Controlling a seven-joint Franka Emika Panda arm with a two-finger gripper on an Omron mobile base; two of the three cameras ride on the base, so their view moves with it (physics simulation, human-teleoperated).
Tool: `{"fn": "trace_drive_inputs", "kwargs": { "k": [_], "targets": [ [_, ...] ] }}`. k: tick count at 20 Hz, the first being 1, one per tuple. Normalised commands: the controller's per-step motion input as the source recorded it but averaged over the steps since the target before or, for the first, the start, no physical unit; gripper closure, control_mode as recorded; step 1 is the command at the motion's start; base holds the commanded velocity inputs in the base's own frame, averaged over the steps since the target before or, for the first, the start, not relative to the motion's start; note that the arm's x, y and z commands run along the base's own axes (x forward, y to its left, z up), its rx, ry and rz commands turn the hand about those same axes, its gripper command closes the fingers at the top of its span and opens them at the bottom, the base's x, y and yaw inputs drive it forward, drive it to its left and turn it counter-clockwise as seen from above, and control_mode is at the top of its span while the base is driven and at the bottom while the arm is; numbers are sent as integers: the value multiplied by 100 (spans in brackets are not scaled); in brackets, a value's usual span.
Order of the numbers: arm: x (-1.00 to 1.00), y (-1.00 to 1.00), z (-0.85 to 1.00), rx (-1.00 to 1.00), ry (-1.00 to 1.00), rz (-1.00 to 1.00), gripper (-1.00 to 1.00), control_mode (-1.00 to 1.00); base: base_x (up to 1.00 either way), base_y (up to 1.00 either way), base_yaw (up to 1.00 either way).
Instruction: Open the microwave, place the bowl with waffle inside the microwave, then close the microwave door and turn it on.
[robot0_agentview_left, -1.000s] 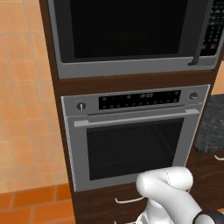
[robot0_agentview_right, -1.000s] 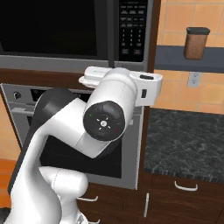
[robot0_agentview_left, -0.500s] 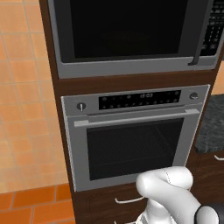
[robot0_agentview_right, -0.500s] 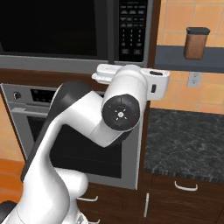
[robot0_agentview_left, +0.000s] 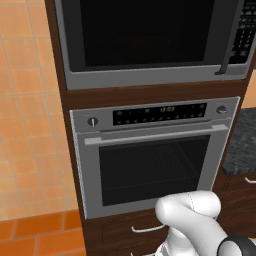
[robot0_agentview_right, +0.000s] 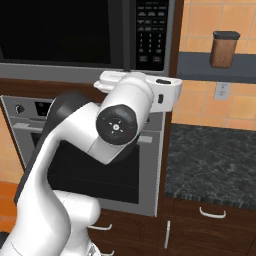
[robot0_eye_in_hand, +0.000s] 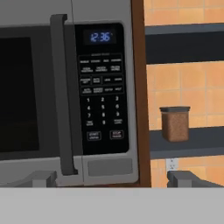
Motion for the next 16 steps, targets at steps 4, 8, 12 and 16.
{"fn": "trace_drive_inputs", "kwargs": {
  "k": [4,8,12,16],
  "targets": [
    [34,-10,0,0,0,-10,-100,-100,0,0,0],
    [41,-7,0,0,0,-1,-100,-100,0,0,0],
    [47,-14,-4,0,0,0,-100,-100,0,0,0],
    [39,-21,-5,0,0,0,-100,-100,0,0,0]
  ]
}}
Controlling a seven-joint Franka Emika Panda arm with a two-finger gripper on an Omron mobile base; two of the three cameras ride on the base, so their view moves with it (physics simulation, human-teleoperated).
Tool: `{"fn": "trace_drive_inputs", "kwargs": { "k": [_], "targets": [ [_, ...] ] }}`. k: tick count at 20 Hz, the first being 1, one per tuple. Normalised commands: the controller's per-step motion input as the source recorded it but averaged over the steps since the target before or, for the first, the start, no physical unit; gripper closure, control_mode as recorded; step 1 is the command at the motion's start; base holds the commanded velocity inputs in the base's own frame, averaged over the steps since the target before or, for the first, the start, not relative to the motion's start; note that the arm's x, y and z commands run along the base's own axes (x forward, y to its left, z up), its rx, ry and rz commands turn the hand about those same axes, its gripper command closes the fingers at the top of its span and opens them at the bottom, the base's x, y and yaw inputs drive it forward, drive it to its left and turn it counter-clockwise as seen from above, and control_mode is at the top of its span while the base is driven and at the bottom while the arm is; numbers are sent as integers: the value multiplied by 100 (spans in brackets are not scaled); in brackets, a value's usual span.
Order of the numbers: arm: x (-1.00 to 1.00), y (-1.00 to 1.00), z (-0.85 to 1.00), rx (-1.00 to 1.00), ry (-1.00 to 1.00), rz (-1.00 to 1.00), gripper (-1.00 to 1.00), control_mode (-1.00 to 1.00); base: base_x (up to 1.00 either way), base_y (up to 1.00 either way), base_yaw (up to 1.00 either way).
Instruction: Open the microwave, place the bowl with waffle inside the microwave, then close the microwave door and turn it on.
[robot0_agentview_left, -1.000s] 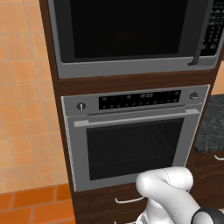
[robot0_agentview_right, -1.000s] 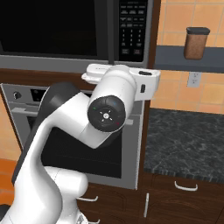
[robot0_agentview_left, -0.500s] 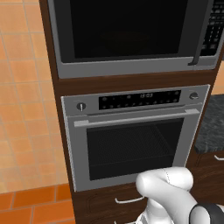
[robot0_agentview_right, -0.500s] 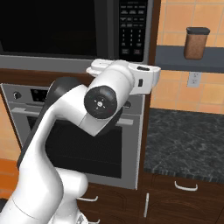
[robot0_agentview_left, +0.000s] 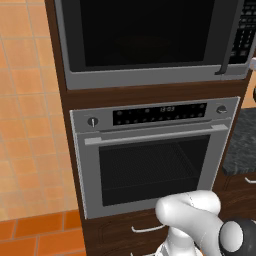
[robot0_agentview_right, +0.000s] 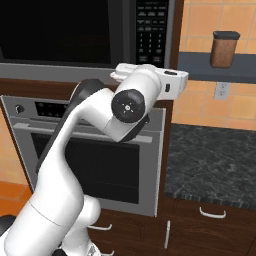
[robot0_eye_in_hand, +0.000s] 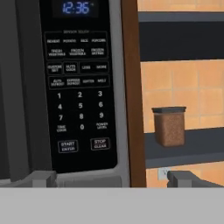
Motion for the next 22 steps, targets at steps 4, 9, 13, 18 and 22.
{"fn": "trace_drive_inputs", "kwargs": {
  "k": [4,9,13,18,22],
  "targets": [
    [40,-15,-1,0,0,0,-100,-100,0,0,0],
    [28,-4,-2,0,0,0,-100,-100,0,0,0],
    [31,0,0,0,0,0,-100,-100,0,0,0],
    [31,1,0,0,0,0,-100,-100,0,0,0],
    [2,24,0,-1,0,4,-100,-100,0,0,0]
  ]
}}
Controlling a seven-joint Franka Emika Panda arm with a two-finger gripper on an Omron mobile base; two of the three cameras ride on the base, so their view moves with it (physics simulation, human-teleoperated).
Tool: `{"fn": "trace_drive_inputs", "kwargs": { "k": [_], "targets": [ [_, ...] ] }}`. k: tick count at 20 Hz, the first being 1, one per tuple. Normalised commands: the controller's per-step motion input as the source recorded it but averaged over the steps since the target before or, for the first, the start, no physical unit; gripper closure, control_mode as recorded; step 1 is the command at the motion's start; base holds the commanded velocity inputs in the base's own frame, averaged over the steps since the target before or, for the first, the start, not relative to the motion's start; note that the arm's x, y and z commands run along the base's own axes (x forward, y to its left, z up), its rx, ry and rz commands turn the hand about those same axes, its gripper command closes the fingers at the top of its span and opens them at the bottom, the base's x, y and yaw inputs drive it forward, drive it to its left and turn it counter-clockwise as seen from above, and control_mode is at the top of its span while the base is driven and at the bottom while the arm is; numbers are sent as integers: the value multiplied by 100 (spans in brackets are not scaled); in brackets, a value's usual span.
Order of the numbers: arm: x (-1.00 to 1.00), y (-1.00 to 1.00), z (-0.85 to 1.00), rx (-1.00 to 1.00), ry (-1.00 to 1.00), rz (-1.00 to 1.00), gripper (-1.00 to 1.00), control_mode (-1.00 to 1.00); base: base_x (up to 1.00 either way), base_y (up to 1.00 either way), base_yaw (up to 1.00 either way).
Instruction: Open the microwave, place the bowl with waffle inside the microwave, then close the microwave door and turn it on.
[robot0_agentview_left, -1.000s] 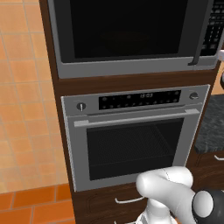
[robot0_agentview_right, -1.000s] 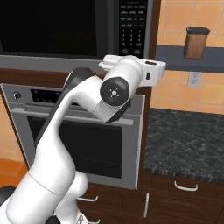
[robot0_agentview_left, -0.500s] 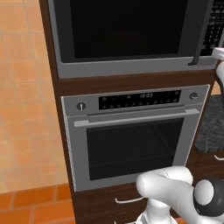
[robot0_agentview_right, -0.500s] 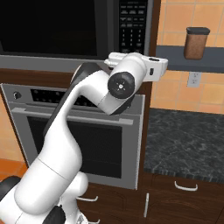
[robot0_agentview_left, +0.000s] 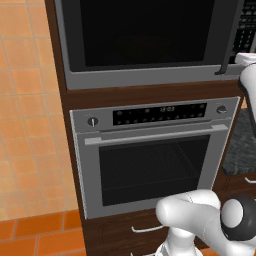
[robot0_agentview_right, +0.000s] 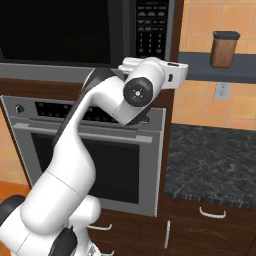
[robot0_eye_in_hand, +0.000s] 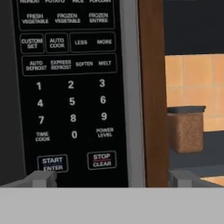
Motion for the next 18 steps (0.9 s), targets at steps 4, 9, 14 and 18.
{"fn": "trace_drive_inputs", "kwargs": {
  "k": [4,9,14,18],
  "targets": [
    [5,13,0,-1,0,0,-100,-100,0,0,0],
    [16,0,0,0,0,0,-100,-100,0,0,0],
    [25,0,0,0,0,0,-100,-100,0,0,0],
    [16,0,-10,0,0,0,-100,-100,0,0,0]
  ]
}}
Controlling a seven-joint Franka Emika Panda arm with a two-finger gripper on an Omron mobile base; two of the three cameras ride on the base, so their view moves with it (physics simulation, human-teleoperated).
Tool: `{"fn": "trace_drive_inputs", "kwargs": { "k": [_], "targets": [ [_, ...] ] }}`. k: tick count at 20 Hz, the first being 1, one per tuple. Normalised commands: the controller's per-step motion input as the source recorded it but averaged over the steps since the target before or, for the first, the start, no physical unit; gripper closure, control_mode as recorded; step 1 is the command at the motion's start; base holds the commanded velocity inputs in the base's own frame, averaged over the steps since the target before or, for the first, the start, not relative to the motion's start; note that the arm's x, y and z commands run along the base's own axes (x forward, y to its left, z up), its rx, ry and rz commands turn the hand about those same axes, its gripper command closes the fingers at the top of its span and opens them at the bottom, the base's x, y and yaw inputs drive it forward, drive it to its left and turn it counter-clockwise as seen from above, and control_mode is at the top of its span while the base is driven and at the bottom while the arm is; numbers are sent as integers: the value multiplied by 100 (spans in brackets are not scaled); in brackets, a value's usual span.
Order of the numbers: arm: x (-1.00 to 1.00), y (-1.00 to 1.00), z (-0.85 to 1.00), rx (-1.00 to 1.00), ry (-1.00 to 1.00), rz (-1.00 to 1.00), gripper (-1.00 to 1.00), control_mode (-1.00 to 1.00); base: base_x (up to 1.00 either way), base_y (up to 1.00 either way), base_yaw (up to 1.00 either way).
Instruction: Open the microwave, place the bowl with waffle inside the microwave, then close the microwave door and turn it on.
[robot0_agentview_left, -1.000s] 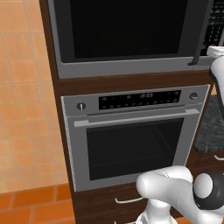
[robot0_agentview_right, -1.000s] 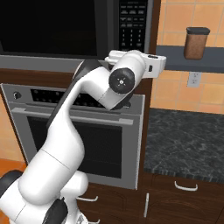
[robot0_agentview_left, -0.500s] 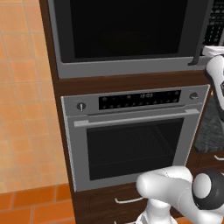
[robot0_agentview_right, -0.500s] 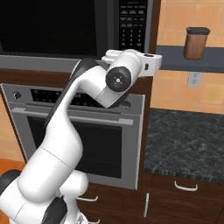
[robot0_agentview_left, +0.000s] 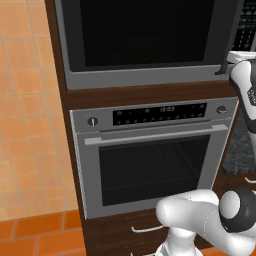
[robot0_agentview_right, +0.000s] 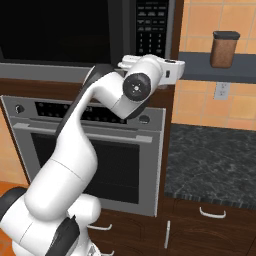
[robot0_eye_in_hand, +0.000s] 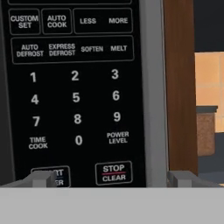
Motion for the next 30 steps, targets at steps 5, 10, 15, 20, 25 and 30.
{"fn": "trace_drive_inputs", "kwargs": {
  "k": [5,10,15,20,25,30],
  "targets": [
    [13,0,-12,0,0,0,-100,-100,0,0,0],
    [36,0,-7,0,0,0,-100,-100,0,0,0],
    [50,0,-6,0,0,0,-100,-100,0,0,0],
    [9,0,-2,0,4,0,-100,-100,0,0,0],
    [-29,0,0,0,2,0,-100,-100,0,0,0],
    [-44,0,0,0,0,0,-100,-100,0,0,0]
  ]
}}
